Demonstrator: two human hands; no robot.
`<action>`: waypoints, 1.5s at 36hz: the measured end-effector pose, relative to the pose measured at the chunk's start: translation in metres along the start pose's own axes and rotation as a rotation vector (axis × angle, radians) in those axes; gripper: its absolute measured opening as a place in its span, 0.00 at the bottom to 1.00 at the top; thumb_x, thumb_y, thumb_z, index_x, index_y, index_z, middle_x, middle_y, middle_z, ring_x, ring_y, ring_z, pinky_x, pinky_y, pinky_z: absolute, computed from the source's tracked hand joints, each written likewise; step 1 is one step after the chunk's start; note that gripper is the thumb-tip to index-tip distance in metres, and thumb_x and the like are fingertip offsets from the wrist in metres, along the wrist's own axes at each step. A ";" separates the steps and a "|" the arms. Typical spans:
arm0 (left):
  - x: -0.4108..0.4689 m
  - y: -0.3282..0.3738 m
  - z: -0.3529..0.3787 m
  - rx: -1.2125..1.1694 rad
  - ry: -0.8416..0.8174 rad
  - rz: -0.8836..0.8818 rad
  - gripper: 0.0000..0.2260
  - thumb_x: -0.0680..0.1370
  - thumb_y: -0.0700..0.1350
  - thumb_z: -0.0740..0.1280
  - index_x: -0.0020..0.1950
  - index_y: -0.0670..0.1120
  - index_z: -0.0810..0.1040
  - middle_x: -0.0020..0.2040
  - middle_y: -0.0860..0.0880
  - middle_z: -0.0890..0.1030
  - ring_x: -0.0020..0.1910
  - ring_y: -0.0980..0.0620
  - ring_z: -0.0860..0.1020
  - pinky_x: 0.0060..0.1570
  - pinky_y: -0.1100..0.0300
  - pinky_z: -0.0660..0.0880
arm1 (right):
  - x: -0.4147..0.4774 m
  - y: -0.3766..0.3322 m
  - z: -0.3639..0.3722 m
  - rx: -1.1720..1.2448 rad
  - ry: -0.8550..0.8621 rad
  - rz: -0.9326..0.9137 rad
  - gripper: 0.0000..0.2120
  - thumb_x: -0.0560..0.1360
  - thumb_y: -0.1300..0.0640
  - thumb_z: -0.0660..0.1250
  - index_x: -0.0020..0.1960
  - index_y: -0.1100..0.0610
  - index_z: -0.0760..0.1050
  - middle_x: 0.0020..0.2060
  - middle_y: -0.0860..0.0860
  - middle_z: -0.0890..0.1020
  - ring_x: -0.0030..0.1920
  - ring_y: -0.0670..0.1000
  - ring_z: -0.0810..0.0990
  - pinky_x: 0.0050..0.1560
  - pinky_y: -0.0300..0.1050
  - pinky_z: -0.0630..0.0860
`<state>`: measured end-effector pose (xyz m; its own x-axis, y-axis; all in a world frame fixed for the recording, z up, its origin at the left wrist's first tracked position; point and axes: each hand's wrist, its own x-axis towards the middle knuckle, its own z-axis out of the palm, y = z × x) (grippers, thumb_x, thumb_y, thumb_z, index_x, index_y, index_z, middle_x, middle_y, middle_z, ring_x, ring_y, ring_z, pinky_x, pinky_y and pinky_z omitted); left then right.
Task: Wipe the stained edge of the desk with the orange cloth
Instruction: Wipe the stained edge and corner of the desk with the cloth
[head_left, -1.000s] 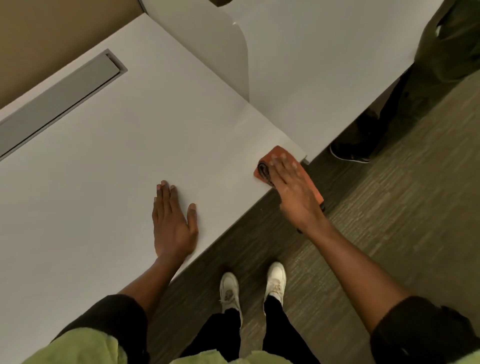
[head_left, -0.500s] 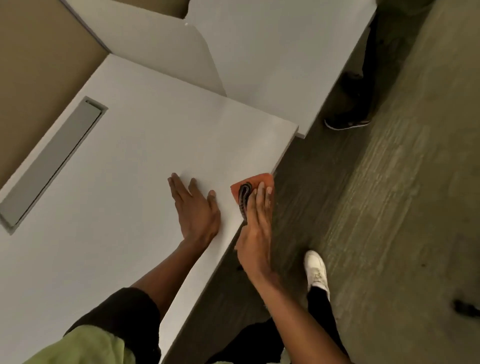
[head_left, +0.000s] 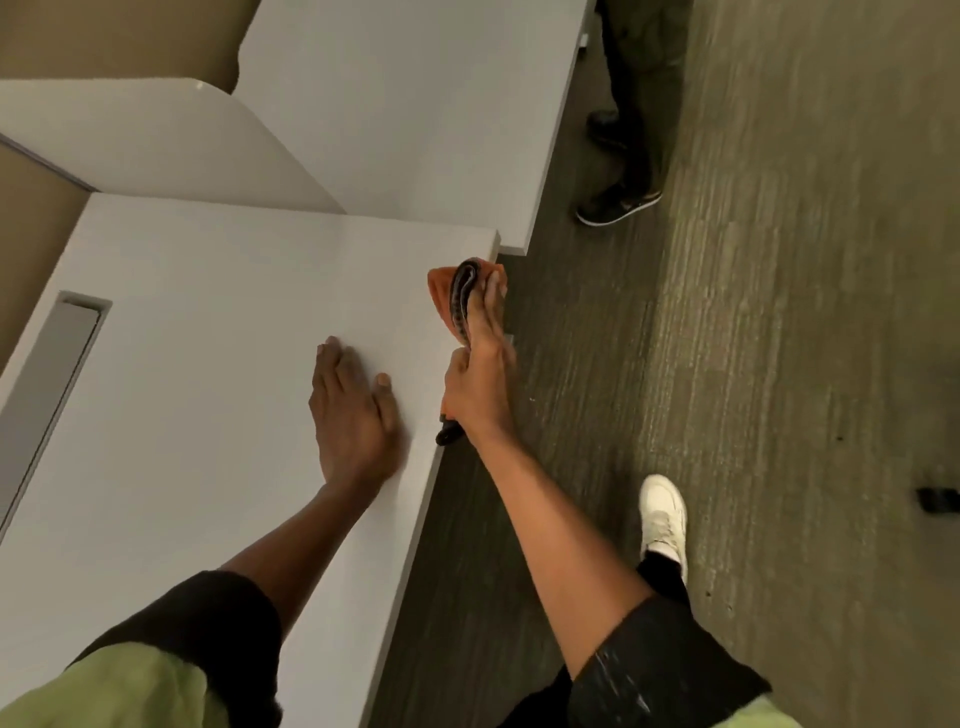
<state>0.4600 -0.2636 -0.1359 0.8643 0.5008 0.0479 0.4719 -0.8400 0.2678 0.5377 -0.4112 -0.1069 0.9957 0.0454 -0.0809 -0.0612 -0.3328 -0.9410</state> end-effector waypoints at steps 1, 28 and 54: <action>0.000 -0.001 0.001 -0.001 0.000 0.006 0.30 0.89 0.58 0.51 0.88 0.44 0.55 0.90 0.45 0.55 0.89 0.45 0.53 0.87 0.46 0.52 | -0.005 0.001 0.001 -0.003 -0.001 -0.002 0.36 0.79 0.75 0.62 0.84 0.59 0.57 0.85 0.53 0.51 0.86 0.53 0.49 0.84 0.50 0.56; 0.000 0.004 -0.004 -0.005 -0.005 0.009 0.30 0.87 0.56 0.54 0.86 0.42 0.60 0.89 0.44 0.59 0.88 0.44 0.56 0.86 0.43 0.56 | -0.039 0.004 -0.007 0.166 -0.018 -0.014 0.38 0.76 0.77 0.61 0.82 0.59 0.60 0.85 0.52 0.54 0.85 0.51 0.52 0.82 0.55 0.64; 0.001 0.001 -0.002 0.022 -0.026 -0.011 0.30 0.89 0.60 0.51 0.88 0.48 0.58 0.90 0.50 0.56 0.89 0.50 0.54 0.85 0.45 0.56 | 0.036 0.000 -0.046 0.366 -0.134 0.137 0.34 0.78 0.77 0.62 0.82 0.59 0.63 0.83 0.54 0.61 0.83 0.52 0.60 0.81 0.49 0.65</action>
<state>0.4613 -0.2639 -0.1339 0.8633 0.5044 0.0196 0.4847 -0.8391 0.2469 0.5769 -0.4527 -0.0952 0.9602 0.1547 -0.2325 -0.2371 0.0114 -0.9714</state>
